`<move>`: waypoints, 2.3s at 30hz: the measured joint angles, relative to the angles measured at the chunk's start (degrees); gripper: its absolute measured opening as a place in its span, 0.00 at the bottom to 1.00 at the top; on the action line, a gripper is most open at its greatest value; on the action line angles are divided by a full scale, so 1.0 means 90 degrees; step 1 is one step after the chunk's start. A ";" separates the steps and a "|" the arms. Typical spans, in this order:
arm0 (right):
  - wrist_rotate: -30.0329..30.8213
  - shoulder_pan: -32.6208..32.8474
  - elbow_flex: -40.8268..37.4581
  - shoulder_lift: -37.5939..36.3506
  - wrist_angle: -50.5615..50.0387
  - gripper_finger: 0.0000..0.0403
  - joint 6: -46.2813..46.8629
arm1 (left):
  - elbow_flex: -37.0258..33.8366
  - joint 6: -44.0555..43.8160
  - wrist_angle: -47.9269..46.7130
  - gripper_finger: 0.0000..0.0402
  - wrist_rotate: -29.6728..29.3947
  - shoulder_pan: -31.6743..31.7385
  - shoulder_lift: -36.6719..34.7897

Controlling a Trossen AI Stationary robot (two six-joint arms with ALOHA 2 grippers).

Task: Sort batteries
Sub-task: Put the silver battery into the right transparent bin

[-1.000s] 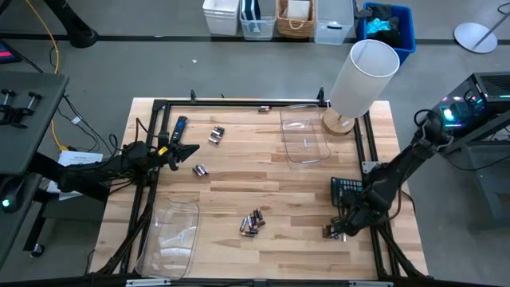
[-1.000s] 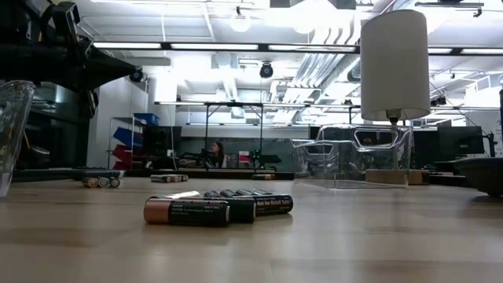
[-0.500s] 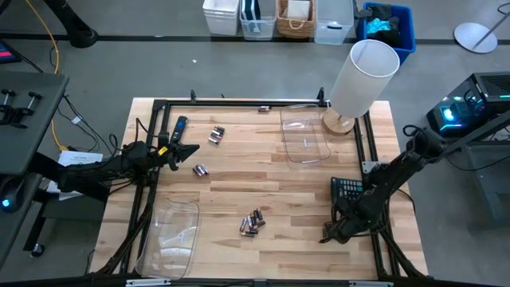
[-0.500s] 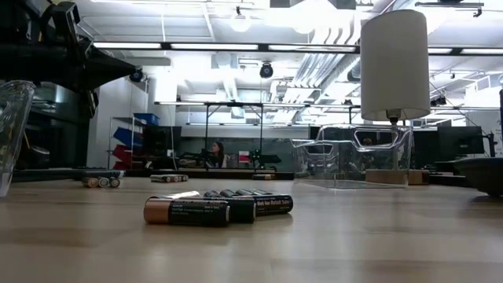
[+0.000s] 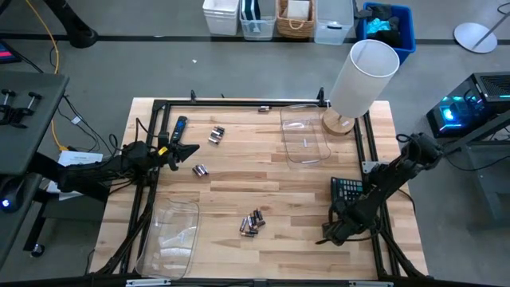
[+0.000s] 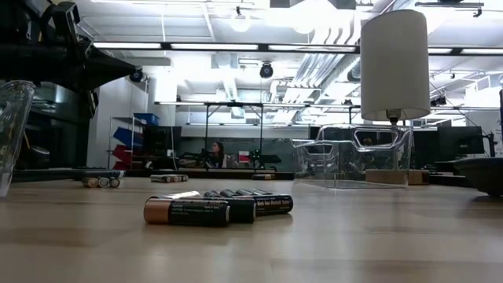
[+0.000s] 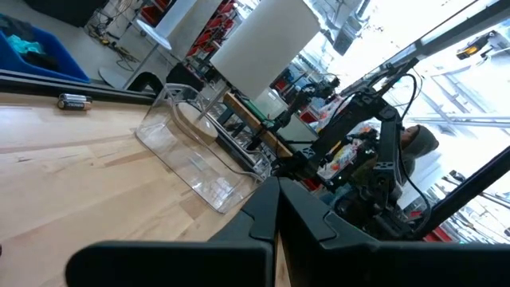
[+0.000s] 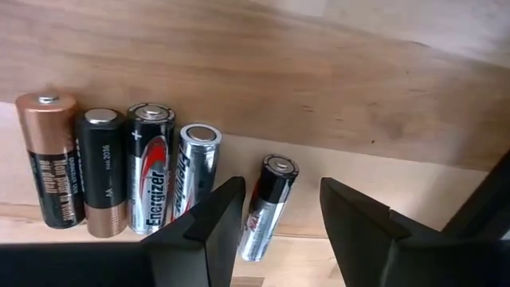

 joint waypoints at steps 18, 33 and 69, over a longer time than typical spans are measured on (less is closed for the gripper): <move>0.0129 0.0010 0.0315 -0.0165 -0.0700 0.09 -0.0731 | 0.0001 0.0000 0.0001 0.00 0.0000 0.0001 0.0001; 0.5932 -0.1681 0.1448 -0.2387 -0.2973 0.09 -0.2028 | 0.0000 0.0000 -0.0002 0.00 0.0000 0.0000 0.0000; 0.1570 0.0184 0.1026 -0.1711 -0.1220 0.38 -0.0381 | 0.0001 0.0000 0.0002 0.00 0.0000 -0.0002 0.0000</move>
